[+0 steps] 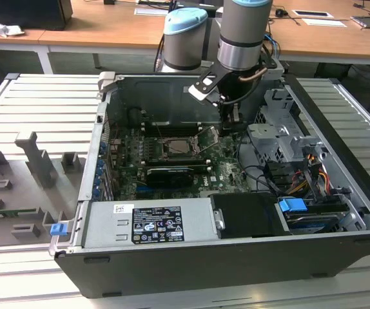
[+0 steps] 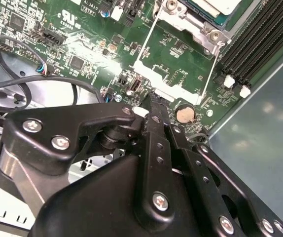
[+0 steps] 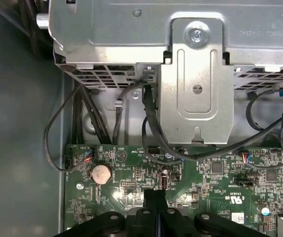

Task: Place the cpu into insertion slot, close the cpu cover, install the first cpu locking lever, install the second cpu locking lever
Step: 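Close the cpu cover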

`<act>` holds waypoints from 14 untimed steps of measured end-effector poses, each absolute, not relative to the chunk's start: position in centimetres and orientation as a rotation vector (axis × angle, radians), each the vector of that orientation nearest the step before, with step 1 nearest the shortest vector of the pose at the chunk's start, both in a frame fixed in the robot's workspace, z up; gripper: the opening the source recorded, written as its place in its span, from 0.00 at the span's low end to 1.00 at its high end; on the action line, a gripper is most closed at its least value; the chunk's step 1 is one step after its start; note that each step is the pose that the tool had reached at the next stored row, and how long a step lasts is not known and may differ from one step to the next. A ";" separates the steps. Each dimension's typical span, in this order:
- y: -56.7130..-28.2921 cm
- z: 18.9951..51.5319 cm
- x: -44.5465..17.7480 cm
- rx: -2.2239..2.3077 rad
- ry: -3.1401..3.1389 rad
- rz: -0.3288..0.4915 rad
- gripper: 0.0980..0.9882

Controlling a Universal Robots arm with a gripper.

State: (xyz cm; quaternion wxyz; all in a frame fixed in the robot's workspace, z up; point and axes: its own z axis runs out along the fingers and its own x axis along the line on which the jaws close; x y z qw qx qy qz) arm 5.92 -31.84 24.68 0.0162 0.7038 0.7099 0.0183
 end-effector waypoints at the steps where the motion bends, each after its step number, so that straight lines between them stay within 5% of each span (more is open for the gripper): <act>1: -31.8 24.7 5.7 2.189 2.207 0.057 0.01; 14: -31.8 24.7 4.1 2.189 2.207 0.057 0.01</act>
